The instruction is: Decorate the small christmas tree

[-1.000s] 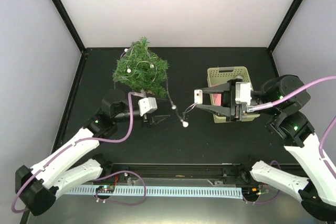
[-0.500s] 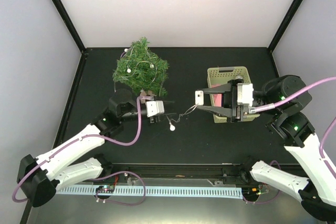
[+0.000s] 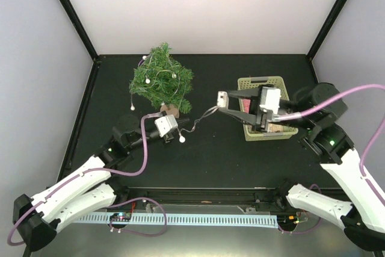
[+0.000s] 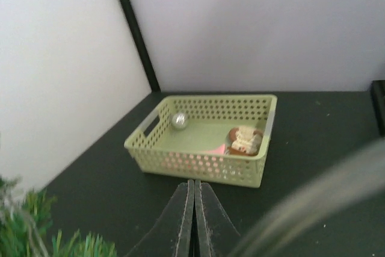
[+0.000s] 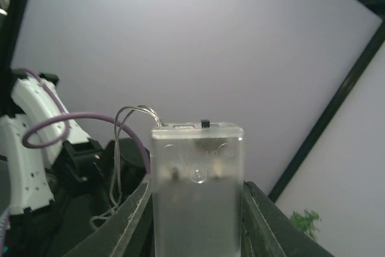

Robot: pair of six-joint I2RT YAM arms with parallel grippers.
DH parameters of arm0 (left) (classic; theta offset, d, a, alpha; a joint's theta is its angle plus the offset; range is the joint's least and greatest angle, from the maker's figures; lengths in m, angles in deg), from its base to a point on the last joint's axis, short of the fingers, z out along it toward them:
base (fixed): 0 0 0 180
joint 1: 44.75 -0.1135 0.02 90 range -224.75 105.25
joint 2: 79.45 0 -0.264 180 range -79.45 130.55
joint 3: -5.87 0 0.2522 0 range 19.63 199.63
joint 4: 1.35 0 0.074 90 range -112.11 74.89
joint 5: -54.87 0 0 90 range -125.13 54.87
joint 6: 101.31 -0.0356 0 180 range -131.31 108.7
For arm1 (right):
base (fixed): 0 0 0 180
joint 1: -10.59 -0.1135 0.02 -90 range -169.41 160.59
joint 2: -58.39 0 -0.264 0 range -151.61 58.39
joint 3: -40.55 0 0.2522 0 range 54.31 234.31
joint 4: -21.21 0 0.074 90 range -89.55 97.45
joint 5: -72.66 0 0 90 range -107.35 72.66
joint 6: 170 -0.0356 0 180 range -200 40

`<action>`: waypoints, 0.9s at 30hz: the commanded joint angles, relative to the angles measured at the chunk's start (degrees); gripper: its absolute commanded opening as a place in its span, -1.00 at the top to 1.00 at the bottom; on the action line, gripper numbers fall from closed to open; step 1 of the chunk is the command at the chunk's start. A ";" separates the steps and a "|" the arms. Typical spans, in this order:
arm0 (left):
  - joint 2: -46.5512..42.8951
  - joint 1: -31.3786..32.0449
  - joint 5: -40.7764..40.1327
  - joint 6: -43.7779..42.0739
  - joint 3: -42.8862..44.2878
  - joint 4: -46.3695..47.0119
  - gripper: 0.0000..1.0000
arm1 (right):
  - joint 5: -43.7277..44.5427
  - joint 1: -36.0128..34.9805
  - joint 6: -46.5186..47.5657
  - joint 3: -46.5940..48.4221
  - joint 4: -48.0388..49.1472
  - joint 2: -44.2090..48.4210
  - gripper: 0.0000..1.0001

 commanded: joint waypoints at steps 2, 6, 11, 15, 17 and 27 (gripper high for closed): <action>-0.39 -0.89 -7.97 10.27 -3.29 3.30 0.95 | 7.93 -0.19 5.36 -1.44 -1.05 -5.32 0.36; -1.08 -5.09 -5.47 18.85 -5.93 7.88 0.91 | 13.98 -0.23 9.79 1.71 -2.53 -9.72 0.37; -1.10 -8.26 -0.21 24.65 -7.06 11.17 0.86 | 18.01 -0.23 13.11 6.20 -2.72 -14.35 0.38; -1.87 -8.67 0.79 26.26 -7.88 10.87 0.86 | 18.92 -0.23 14.32 8.57 -2.31 -16.89 0.38; -2.64 -9.14 0.17 27.41 -8.47 10.16 0.87 | 18.39 -0.23 15.10 9.30 -1.76 -17.98 0.38; -5.18 -16.35 -9.53 38.48 -6.20 -1.64 0.34 | 19.38 -0.35 22.00 18.12 -2.03 -26.28 0.43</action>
